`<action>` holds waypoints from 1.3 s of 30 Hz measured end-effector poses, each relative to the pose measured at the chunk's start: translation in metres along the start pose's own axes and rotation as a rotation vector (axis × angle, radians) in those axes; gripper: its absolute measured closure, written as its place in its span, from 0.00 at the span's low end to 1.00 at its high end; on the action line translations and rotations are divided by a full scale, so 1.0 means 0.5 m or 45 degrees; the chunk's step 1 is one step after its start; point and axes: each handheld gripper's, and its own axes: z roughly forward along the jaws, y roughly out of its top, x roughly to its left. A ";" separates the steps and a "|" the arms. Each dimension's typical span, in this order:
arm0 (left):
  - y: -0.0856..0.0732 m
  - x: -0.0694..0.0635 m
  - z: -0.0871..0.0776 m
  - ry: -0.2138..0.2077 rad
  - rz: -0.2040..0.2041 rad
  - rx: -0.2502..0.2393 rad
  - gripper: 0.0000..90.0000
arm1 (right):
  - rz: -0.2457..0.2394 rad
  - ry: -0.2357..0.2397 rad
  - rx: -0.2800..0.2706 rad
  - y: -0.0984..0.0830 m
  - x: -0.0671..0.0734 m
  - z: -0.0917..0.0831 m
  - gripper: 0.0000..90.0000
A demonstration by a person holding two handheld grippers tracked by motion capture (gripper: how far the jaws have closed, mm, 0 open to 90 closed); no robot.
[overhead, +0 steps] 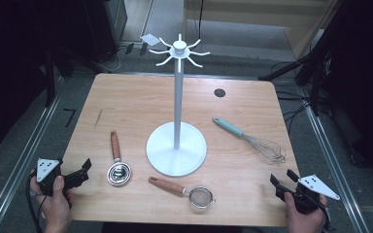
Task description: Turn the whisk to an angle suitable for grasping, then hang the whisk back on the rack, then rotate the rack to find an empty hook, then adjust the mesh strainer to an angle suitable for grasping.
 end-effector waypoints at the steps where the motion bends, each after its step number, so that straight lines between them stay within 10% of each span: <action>1: 0.000 0.000 0.001 0.001 0.001 -0.005 0.00 | 0.000 0.000 0.000 0.000 0.000 0.000 0.37; 10: -0.007 -0.016 0.009 0.003 0.078 0.017 0.00 | -0.254 0.149 0.142 0.072 0.029 0.020 0.49; 16: -0.007 -0.013 0.009 -0.005 0.065 0.018 0.00 | -0.375 0.313 0.333 0.116 0.055 0.048 0.38; 39: -0.009 -0.016 0.005 -0.019 0.081 0.017 0.00 | -0.661 0.325 0.637 0.286 0.088 0.195 0.49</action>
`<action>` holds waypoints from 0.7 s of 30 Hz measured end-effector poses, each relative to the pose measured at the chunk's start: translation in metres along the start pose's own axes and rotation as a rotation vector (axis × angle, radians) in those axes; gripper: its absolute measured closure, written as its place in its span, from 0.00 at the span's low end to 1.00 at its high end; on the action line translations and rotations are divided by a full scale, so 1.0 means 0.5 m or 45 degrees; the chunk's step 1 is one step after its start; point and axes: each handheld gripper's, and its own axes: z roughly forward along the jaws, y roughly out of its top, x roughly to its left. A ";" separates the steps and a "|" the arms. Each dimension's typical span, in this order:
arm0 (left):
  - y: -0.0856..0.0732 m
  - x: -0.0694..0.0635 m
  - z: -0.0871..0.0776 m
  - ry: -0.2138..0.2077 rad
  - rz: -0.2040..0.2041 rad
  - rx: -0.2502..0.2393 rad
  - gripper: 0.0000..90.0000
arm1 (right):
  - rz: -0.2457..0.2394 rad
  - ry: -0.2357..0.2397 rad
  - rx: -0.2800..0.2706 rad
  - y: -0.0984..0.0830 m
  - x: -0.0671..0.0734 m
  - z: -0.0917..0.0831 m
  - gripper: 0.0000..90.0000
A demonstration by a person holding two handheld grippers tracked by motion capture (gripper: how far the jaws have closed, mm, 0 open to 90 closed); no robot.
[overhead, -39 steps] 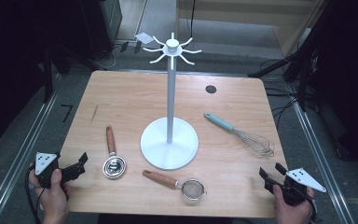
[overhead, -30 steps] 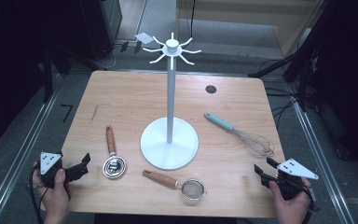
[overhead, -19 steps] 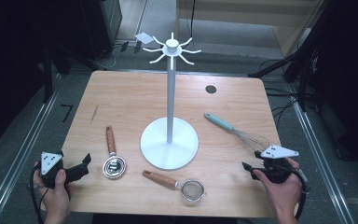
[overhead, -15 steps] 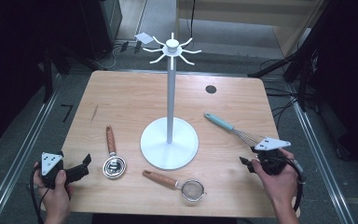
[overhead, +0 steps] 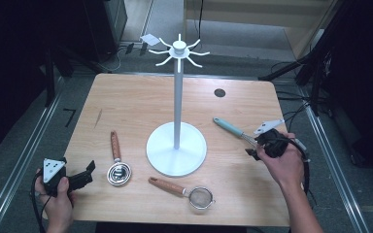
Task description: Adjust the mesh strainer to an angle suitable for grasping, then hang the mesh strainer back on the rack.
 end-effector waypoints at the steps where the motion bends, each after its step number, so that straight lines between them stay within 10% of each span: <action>1: 0.000 0.000 0.000 0.000 0.002 -0.001 0.00 | -0.012 0.004 0.010 0.005 -0.003 0.002 0.49; 21: -0.001 -0.002 -0.001 -0.006 0.009 -0.008 0.00 | -0.019 0.033 0.234 0.098 -0.080 0.077 0.49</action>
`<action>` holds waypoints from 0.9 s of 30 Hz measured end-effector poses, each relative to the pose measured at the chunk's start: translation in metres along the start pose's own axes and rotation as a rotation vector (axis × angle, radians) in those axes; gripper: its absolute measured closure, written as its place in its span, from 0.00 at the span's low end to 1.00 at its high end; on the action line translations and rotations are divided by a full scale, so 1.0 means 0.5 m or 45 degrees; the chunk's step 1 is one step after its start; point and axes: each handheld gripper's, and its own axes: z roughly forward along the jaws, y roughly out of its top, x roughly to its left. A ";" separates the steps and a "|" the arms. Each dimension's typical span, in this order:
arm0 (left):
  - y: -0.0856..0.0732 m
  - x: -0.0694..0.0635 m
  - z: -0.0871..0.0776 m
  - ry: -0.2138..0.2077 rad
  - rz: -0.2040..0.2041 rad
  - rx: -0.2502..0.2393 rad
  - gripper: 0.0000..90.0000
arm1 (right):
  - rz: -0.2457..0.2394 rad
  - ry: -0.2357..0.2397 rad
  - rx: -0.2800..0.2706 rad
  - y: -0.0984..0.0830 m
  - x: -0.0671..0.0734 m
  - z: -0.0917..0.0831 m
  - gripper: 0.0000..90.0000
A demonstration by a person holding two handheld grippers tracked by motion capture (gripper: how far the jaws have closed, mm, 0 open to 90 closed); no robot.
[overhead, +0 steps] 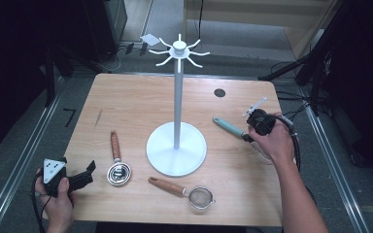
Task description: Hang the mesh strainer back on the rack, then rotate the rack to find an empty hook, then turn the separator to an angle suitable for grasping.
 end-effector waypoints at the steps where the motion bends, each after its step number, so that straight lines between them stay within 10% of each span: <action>1: 0.000 0.000 0.000 0.000 0.001 -0.002 0.00 | 0.000 0.000 0.000 0.000 0.000 0.000 0.49; 27: 0.000 -0.001 0.000 -0.011 0.003 -0.013 0.00 | 0.058 0.066 0.140 0.047 -0.034 0.057 0.65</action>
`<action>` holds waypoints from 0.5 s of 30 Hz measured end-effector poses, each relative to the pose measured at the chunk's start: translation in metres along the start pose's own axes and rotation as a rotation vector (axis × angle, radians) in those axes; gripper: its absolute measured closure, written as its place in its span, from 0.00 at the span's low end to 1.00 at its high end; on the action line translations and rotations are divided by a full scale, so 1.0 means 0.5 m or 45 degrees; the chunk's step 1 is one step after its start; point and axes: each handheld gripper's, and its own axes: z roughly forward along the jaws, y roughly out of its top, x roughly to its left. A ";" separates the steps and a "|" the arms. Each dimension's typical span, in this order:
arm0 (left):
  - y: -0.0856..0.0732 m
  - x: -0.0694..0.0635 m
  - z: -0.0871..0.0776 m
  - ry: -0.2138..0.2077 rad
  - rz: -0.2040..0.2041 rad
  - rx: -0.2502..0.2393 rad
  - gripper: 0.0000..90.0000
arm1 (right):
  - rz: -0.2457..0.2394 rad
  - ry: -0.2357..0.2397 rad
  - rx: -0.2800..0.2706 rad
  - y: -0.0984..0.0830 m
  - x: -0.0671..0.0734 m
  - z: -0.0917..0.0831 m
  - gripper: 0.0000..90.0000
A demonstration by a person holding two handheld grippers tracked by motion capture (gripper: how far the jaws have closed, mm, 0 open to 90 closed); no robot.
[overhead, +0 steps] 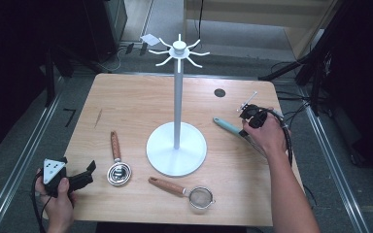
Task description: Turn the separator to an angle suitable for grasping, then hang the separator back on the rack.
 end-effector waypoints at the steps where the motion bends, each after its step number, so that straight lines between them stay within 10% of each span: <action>1: 0.001 -0.001 0.000 0.004 0.000 0.006 0.00 | 0.010 0.014 0.026 0.002 -0.003 0.003 0.65; 15: 0.000 0.002 -0.002 -0.006 -0.018 -0.009 0.00 | 0.008 0.087 0.111 0.009 -0.007 0.031 0.70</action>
